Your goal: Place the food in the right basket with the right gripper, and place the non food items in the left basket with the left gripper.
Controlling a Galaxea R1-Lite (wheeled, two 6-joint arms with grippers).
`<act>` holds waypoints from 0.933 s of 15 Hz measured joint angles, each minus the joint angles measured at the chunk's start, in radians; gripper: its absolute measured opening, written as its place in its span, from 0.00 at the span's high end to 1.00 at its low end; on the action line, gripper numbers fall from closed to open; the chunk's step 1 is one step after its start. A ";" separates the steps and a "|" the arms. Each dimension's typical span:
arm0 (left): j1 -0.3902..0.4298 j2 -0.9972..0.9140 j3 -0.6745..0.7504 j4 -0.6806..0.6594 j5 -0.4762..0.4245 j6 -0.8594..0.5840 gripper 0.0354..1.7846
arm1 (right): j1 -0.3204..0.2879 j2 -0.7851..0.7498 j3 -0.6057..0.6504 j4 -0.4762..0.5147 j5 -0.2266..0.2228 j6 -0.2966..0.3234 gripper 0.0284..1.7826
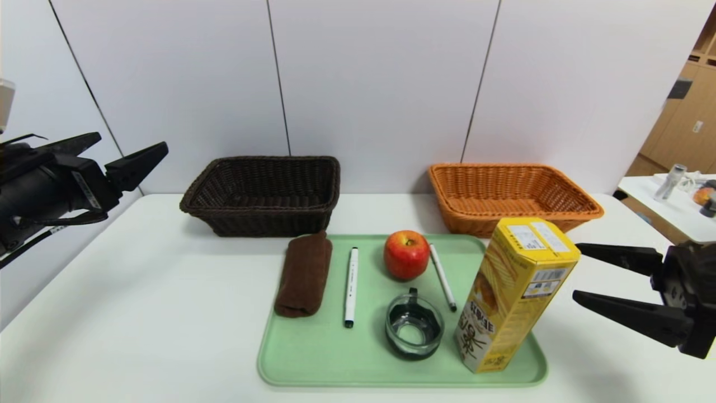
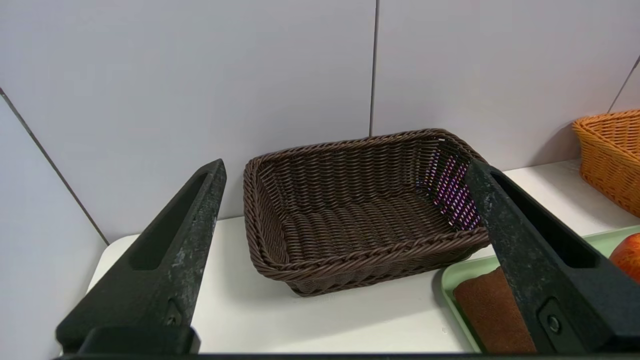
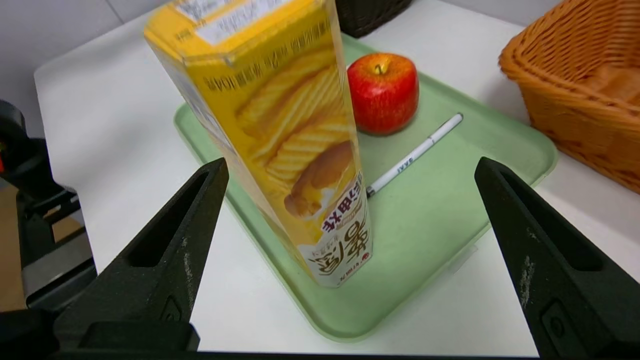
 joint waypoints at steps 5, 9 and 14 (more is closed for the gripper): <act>0.000 0.001 0.001 0.000 0.000 0.002 0.06 | 0.068 0.101 0.021 0.006 0.002 -0.115 0.05; 0.000 0.001 0.001 0.000 -0.001 0.002 0.06 | 0.160 0.159 0.016 -0.003 -0.008 -0.118 0.05; 0.000 0.000 0.004 0.000 -0.001 0.005 0.06 | 0.201 0.246 -0.049 -0.008 -0.013 -0.130 0.05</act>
